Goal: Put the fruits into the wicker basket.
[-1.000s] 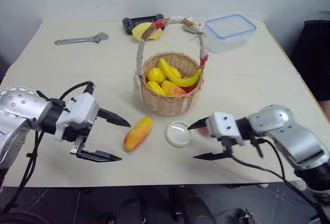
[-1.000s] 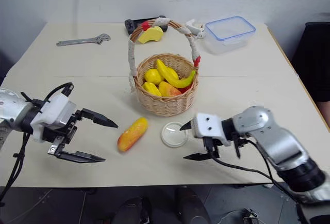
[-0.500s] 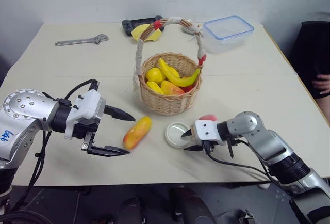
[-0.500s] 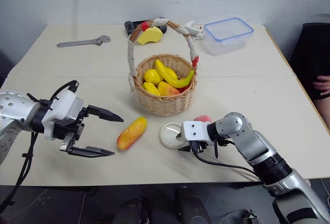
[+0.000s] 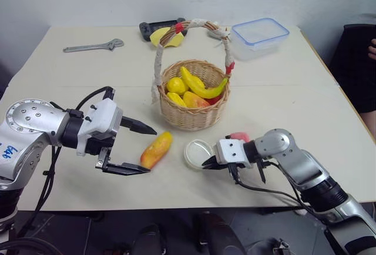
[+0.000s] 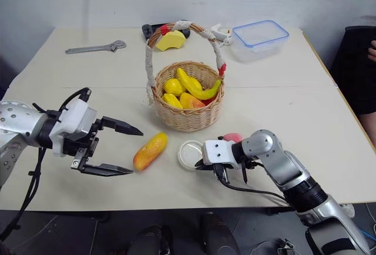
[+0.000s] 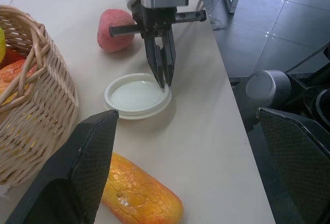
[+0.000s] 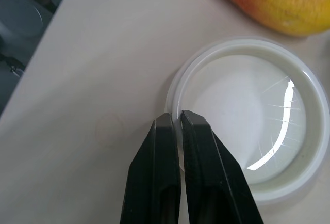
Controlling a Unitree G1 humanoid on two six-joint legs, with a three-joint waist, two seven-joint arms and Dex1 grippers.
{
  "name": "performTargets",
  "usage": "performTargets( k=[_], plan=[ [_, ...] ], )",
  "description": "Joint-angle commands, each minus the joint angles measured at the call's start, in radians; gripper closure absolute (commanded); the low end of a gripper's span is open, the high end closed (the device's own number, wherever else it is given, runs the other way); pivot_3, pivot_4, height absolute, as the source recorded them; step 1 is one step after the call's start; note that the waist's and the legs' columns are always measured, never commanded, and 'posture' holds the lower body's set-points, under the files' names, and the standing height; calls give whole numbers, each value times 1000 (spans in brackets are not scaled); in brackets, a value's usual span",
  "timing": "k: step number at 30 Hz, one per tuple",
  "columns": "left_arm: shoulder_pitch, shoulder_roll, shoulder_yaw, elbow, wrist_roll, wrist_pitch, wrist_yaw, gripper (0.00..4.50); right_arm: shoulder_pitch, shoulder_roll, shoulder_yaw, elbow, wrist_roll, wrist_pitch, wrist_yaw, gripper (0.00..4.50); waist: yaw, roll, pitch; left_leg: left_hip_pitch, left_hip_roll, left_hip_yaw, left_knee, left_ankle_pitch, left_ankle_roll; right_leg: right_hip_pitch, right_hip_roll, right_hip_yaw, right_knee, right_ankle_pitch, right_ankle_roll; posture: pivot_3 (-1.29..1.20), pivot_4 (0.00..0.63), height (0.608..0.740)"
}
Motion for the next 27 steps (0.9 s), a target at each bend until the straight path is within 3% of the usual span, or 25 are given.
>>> performTargets(
  k=[1,6,9,16,20,24,25,27],
  plan=[
    [-47,-20,-5,5,3,-23,-5,0,-52,-58,-105,-98,85,39,37,4493,2,0,1,0,0,0,0,0,0,0,0,0,0,0,0,0,150,740],
    [-80,-53,-27,22,16,-36,-9,0,-161,-153,-281,-162,251,242,39,4493,2,0,1,0,0,0,0,0,0,0,0,0,-1,0,0,0,150,740],
    [-97,-74,-46,34,27,-47,-11,0,-162,-252,-385,-93,254,266,37,4493,3,0,1,0,0,-1,-1,0,0,0,0,0,-1,0,0,0,150,740],
    [-148,-130,-62,72,39,-65,7,0,116,-499,-570,183,128,53,74,4493,18,0,1,-3,-1,0,-3,-3,4,1,-1,0,-10,-1,1,0,150,740],
    [-197,-201,-77,84,40,-58,49,0,246,-470,-608,263,119,25,22,4493,14,0,1,-3,-1,1,-2,-4,4,1,-1,1,-10,-1,3,0,150,740],
    [-223,-251,-85,105,71,-83,77,0,266,-409,-570,358,64,-41,-62,4493,-3,1,1,-2,-1,1,-1,-3,2,2,0,2,-7,-1,4,0,150,740],
    [-232,-260,-85,115,77,-85,84,0,255,-392,-564,381,62,-32,-81,3940,-5,1,1,0,-1,1,-2,-2,1,2,0,2,-6,-1,4,0,150,740],
    [-252,-271,-85,134,85,-85,94,0,251,-369,-559,404,81,-14,-77,3376,-6,1,1,1,-1,1,-2,1,0,2,1,2,-4,-1,4,0,150,740]
  ],
)
